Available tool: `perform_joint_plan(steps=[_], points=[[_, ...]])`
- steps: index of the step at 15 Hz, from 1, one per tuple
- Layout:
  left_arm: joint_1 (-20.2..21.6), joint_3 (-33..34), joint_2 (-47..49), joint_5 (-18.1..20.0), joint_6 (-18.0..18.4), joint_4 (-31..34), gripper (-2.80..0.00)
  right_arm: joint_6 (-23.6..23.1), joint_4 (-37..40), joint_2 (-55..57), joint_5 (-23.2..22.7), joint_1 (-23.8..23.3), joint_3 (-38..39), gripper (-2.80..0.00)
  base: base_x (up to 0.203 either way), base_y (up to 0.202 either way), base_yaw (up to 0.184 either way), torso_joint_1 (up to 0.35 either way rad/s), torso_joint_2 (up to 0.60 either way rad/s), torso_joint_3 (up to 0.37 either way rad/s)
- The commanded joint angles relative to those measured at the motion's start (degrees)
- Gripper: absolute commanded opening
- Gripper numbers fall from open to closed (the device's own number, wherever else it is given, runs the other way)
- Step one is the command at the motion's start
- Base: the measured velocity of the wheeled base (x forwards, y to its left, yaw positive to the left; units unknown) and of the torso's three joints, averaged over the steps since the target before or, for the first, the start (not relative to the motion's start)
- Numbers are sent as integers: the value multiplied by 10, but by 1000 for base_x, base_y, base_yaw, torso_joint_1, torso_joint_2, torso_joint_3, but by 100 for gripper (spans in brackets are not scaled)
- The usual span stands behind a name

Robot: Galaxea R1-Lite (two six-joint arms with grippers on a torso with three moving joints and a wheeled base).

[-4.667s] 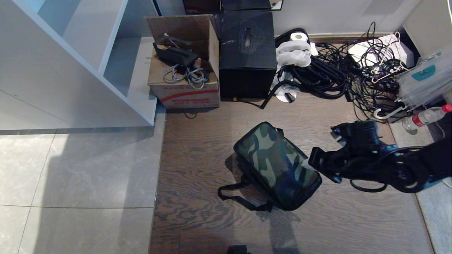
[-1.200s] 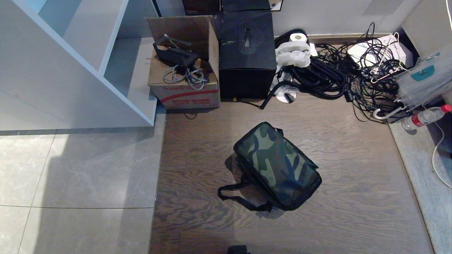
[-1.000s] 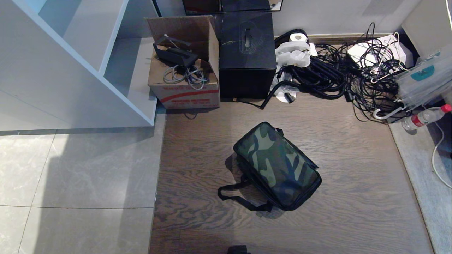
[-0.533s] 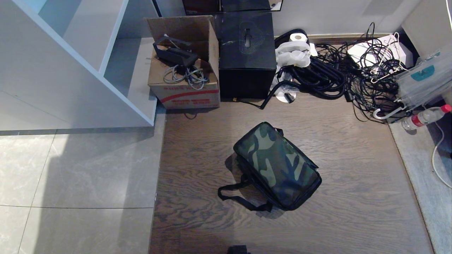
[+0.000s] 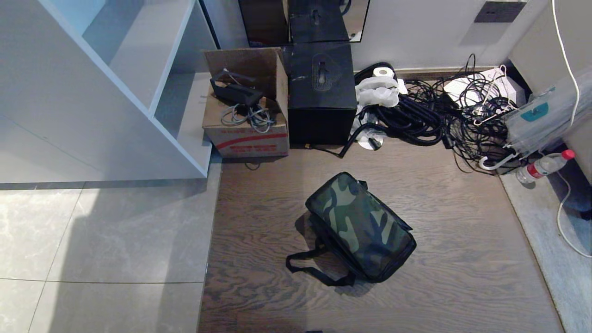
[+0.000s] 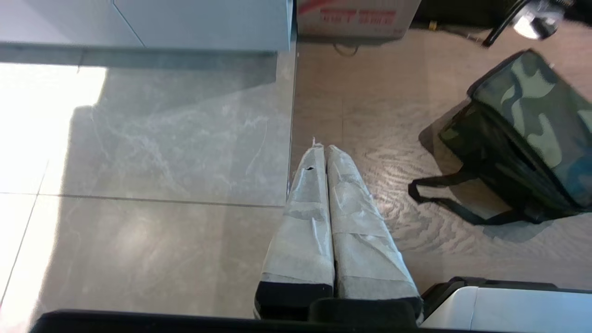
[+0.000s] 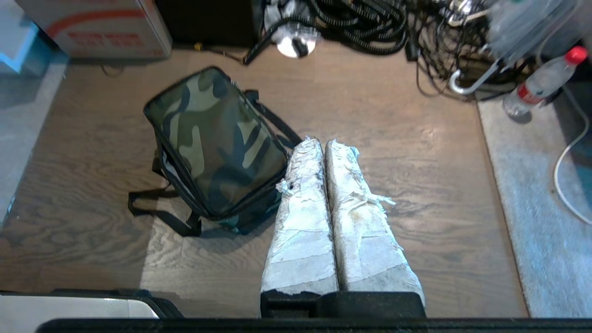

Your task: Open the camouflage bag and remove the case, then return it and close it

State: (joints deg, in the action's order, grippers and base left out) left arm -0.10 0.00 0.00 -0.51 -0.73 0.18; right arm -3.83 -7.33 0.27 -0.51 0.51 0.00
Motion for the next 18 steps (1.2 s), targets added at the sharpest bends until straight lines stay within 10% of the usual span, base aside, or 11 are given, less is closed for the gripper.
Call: perform_joint_plan(steps=[1, 18], points=[[0, 0, 0, 0, -1, 0, -280, 0, -1, 2, 0, 0, 23, -280, 0, 0, 0, -2, -5, 195], [0, 0, 0, 0, -1, 0, -280, 0, -1, 2, 0, 0, 23, -280, 0, 0, 0, 2, 3, 202]])
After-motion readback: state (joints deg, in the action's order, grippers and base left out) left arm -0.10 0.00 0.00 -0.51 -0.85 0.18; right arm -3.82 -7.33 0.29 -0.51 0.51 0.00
